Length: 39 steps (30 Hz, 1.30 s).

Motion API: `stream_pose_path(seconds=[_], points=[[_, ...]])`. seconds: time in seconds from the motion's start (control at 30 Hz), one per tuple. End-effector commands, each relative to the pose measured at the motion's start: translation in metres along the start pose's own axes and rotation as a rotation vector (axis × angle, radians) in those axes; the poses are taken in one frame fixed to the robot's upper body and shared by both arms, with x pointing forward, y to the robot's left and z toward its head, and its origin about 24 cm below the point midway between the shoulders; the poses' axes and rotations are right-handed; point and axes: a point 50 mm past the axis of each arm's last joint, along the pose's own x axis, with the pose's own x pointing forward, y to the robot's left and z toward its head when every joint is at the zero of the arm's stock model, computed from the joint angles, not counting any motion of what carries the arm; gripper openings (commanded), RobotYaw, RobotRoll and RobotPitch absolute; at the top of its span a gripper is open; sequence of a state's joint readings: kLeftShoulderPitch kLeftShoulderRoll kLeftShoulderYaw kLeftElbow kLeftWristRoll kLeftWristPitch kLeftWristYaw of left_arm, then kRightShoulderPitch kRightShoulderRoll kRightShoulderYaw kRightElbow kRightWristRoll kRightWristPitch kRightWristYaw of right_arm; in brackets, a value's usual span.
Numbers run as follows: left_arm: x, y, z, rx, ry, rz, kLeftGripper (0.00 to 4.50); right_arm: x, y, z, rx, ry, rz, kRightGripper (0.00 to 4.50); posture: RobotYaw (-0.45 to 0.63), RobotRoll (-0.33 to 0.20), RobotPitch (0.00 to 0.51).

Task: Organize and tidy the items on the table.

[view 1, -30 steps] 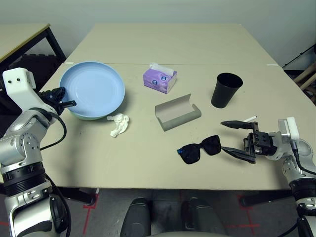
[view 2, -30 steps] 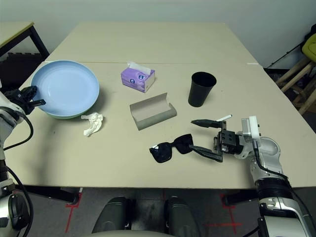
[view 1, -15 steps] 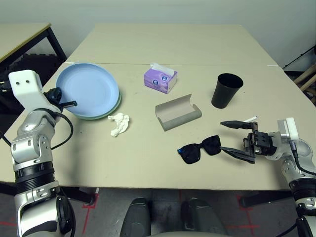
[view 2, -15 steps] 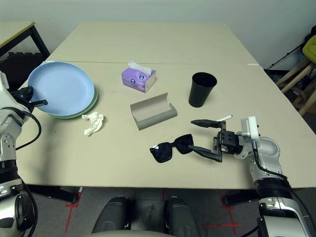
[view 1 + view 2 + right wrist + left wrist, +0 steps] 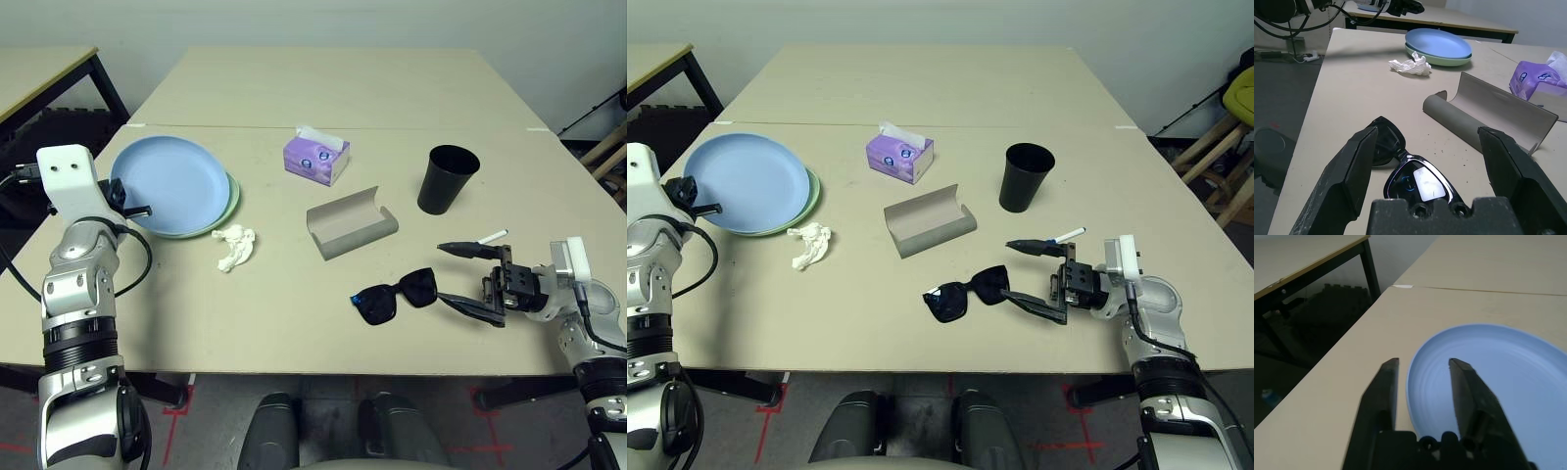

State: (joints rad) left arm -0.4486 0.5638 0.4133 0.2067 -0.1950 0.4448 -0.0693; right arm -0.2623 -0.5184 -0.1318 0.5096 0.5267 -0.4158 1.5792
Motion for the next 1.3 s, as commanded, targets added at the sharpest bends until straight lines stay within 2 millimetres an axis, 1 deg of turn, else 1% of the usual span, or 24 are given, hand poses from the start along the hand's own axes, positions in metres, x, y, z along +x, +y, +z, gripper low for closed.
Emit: stream_pose_path(seconds=[0.03,0.1,0.13,0.17,0.23,0.3,0.37,0.47,0.57,0.63,0.73,0.83,1.1,1.3], points=[[-0.004,-0.002,0.016,-0.046,-0.052,-0.077,3.44,-0.001,0.000,0.002,-0.016,0.001,0.003,4.50,0.11,0.000,0.055],[-0.005,-0.001,0.024,-0.059,-0.069,-0.116,4.24,-0.001,-0.001,0.003,-0.017,0.001,0.004,4.50,0.11,0.000,0.055],[-0.006,-0.001,0.029,-0.084,-0.072,-0.154,4.46,-0.001,-0.001,0.003,-0.017,0.002,0.005,4.50,0.11,0.000,0.055],[-0.009,-0.002,0.037,-0.130,-0.071,-0.226,4.46,-0.001,-0.002,0.003,-0.018,0.002,0.006,4.50,0.11,0.000,0.055],[-0.020,-0.013,0.055,-0.185,-0.078,-0.413,4.46,0.000,-0.004,0.003,-0.019,0.002,0.005,4.50,0.11,0.000,0.055],[-0.029,-0.019,0.063,-0.156,-0.085,-0.498,4.46,0.000,-0.005,0.004,-0.022,-0.001,-0.008,4.50,0.12,0.000,0.057],[-0.034,-0.025,0.059,-0.135,-0.049,-0.553,4.46,0.001,-0.008,0.004,-0.017,-0.009,-0.042,4.50,0.12,0.000,0.057],[-0.050,-0.040,0.049,-0.107,0.020,-0.702,4.46,0.002,-0.008,0.004,-0.014,-0.008,-0.055,4.50,0.12,0.000,0.058],[-0.085,-0.067,0.026,0.040,0.100,-0.972,4.46,0.002,-0.006,0.003,-0.008,-0.004,-0.063,4.50,0.12,0.000,0.060],[-0.097,-0.076,0.017,0.105,0.108,-1.051,4.46,0.001,-0.005,0.003,-0.004,0.000,-0.070,4.50,0.11,0.000,0.061],[-0.103,-0.082,0.009,0.185,0.103,-1.095,4.46,0.000,-0.004,0.002,0.004,0.008,-0.079,4.50,0.11,0.000,0.063],[-0.106,-0.085,0.004,0.228,0.097,-1.130,4.46,0.000,-0.003,0.002,0.011,0.009,-0.084,4.50,0.11,0.000,0.065],[-0.103,-0.085,-0.002,0.257,0.098,-1.133,4.46,0.003,-0.001,0.002,0.043,0.001,-0.095,4.50,0.12,0.000,0.067],[-0.098,-0.083,-0.019,0.304,0.179,-1.101,4.46,0.004,0.001,0.001,0.042,0.007,-0.088,4.50,0.11,0.000,0.068]])
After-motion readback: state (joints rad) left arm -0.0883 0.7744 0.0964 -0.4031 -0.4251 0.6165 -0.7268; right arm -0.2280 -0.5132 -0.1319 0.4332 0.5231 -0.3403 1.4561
